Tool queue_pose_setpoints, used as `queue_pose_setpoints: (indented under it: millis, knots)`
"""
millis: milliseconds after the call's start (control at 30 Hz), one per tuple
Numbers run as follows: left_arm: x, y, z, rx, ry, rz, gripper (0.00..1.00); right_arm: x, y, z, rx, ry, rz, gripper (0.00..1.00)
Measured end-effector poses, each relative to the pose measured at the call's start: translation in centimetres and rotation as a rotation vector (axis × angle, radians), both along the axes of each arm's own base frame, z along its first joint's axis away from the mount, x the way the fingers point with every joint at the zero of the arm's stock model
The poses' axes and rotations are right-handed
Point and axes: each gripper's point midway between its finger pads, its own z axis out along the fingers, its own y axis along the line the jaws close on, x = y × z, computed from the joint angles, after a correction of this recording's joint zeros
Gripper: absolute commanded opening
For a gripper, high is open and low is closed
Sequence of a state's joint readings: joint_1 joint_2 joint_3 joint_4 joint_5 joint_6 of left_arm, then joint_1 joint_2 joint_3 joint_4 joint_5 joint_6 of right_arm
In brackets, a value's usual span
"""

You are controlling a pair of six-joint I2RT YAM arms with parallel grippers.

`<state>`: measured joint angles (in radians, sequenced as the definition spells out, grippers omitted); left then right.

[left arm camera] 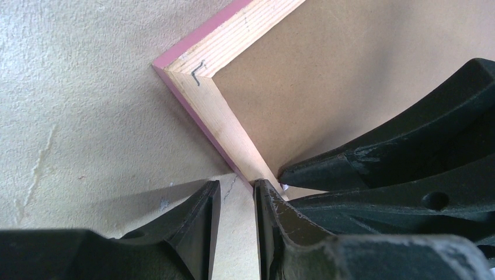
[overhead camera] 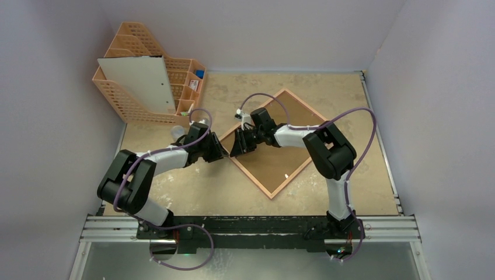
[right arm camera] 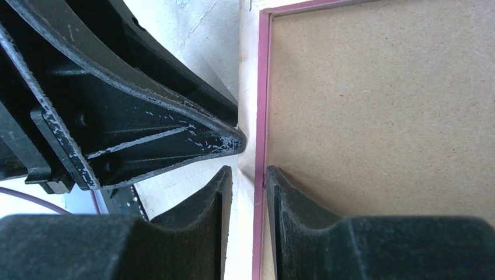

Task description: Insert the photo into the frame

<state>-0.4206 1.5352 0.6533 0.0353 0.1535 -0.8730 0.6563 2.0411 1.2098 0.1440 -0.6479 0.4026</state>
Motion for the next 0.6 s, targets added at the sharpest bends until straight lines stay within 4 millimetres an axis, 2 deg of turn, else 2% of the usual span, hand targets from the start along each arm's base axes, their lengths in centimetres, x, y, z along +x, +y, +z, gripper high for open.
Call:
queue_pose_setpoints:
  millis: [233,400,500,600]
  knots:
    - [0.1,-0.1,0.0,-0.003,0.002,-0.001,0.3,-0.3,-0.1,0.2,-0.009,0.011,0.005,0.36]
    - [0.1,0.0,0.0,-0.003,0.001,-0.001,0.31,-0.4,-0.1,0.6,-0.014,0.024,0.002,0.45]
    - [0.1,-0.1,0.1,-0.002,-0.001,-0.001,0.33,-0.3,-0.2,1.5,-0.028,0.036,-0.021,0.48]
    - [0.1,0.1,0.1,0.002,-0.001,0.001,0.38,0.8,-0.5,3.8,-0.021,0.008,-0.074,0.49]
